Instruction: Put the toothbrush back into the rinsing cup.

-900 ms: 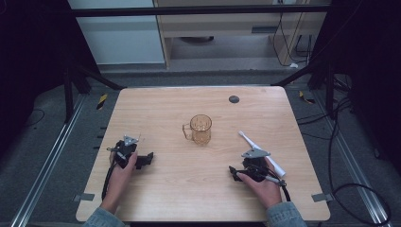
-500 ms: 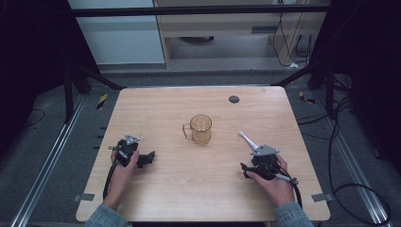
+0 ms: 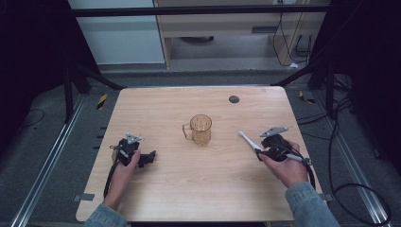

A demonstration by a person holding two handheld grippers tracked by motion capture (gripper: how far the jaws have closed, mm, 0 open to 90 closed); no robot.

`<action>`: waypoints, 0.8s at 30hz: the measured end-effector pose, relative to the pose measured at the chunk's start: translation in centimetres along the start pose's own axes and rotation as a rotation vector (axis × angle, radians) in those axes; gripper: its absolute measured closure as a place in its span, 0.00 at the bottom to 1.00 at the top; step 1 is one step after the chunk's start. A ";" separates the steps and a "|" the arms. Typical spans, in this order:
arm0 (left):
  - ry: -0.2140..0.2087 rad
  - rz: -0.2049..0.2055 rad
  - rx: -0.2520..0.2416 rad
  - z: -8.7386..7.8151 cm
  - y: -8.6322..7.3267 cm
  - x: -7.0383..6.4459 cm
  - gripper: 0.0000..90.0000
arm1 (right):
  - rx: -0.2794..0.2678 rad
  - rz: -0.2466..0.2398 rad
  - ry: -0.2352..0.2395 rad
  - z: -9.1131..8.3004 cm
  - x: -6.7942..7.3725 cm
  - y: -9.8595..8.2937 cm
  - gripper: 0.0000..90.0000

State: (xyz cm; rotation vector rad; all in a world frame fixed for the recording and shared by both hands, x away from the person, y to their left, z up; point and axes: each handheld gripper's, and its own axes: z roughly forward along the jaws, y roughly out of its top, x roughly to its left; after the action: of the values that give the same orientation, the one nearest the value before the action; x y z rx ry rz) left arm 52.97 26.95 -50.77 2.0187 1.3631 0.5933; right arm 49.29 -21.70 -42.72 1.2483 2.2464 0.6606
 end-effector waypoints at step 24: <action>-0.001 -0.001 0.000 0.1 0.1 -0.1 0.00 | 0.173 -0.041 0.037 3.7 -1.7 5.1 0.67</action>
State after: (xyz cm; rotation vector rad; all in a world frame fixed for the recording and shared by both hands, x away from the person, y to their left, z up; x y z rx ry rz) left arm 53.05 26.85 -50.77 2.0175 1.3633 0.5922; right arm 55.60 -20.10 -42.14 1.2760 2.3953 0.4864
